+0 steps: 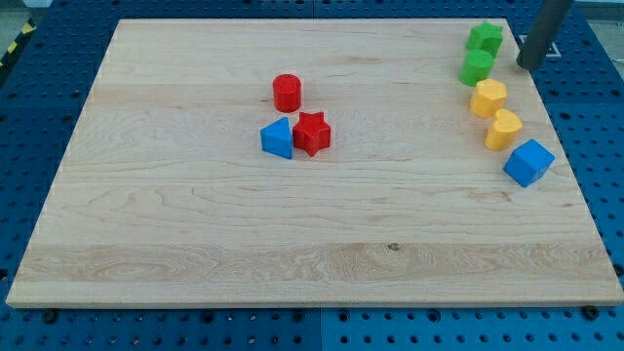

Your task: Move the green star slightly above the green circle

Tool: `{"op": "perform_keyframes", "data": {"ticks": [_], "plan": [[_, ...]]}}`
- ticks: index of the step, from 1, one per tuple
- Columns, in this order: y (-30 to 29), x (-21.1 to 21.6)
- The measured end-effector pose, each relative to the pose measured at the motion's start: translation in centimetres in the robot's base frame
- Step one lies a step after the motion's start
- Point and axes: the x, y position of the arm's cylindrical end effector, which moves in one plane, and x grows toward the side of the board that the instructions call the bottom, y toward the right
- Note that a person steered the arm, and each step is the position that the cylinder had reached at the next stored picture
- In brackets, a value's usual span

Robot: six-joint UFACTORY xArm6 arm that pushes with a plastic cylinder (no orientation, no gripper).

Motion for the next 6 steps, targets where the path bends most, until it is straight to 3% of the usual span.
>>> {"op": "perform_keyframes", "data": {"ticks": [1,2,6], "plan": [[0.0,-3.9],[0.0,-5.1],[-4.0,-5.2]]}}
